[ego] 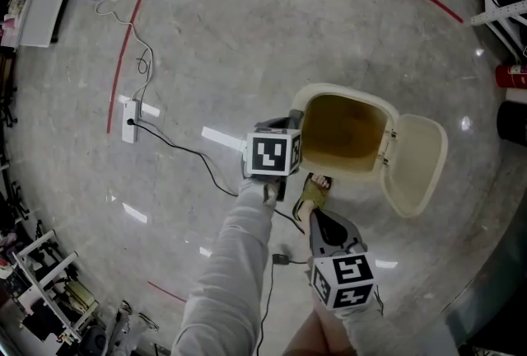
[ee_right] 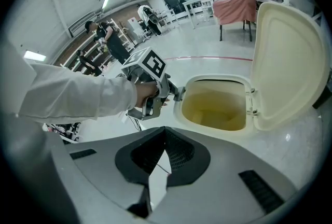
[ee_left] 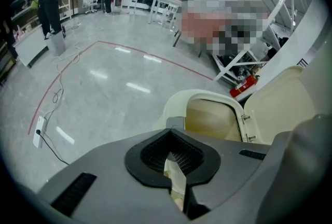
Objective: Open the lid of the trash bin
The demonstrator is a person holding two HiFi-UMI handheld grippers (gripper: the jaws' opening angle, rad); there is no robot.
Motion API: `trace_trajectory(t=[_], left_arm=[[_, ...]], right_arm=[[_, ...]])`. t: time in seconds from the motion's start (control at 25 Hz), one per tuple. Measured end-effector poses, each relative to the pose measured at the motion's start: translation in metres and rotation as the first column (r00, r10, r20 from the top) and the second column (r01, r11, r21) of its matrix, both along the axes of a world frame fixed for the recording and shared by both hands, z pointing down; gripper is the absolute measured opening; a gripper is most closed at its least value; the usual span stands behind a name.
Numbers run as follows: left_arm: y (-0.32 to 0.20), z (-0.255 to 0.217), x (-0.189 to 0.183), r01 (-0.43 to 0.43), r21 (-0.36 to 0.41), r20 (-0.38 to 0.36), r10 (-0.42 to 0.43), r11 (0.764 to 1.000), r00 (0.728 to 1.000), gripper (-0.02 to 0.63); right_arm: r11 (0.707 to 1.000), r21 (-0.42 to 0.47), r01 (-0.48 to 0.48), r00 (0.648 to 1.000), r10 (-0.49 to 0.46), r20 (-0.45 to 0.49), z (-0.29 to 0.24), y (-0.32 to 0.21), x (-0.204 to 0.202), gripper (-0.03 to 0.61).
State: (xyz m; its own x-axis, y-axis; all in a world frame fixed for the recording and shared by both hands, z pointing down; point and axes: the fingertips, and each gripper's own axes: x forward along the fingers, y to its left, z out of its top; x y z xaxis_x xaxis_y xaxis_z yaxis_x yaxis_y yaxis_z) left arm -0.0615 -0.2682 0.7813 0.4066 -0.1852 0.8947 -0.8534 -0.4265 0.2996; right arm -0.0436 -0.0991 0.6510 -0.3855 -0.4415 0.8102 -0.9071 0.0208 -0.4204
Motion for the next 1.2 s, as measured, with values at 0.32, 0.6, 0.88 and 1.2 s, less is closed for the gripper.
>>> trace_trajectory(t=[0.32, 0.6, 0.88, 1.2], left_arm=[[0.0, -0.006, 0.002, 0.034, -0.012, -0.013, -0.034, 0.999, 0.999, 0.006], [0.023, -0.02, 0.004, 0.042, -0.04, -0.011, -0.042, 0.998, 0.999, 0.006], [0.052, -0.059, 0.006, 0.041, -0.013, -0.048, -0.041, 0.999, 0.998, 0.006], [0.087, -0.13, -0.001, 0.042, 0.058, -0.111, -0.035, 0.997, 0.993, 0.006]], right_arm=[[1.0, 0.021, 0.003, 1.0, -0.002, -0.01, -0.009, -0.002, 0.003, -0.002], [0.999, 0.052, 0.009, 0.999, -0.008, -0.033, -0.024, -0.001, 0.012, -0.002], [0.996, 0.084, 0.021, 0.998, -0.015, -0.064, -0.041, 0.003, 0.02, -0.003], [0.992, 0.114, 0.045, 0.993, -0.032, -0.113, -0.063, 0.021, 0.037, -0.002]])
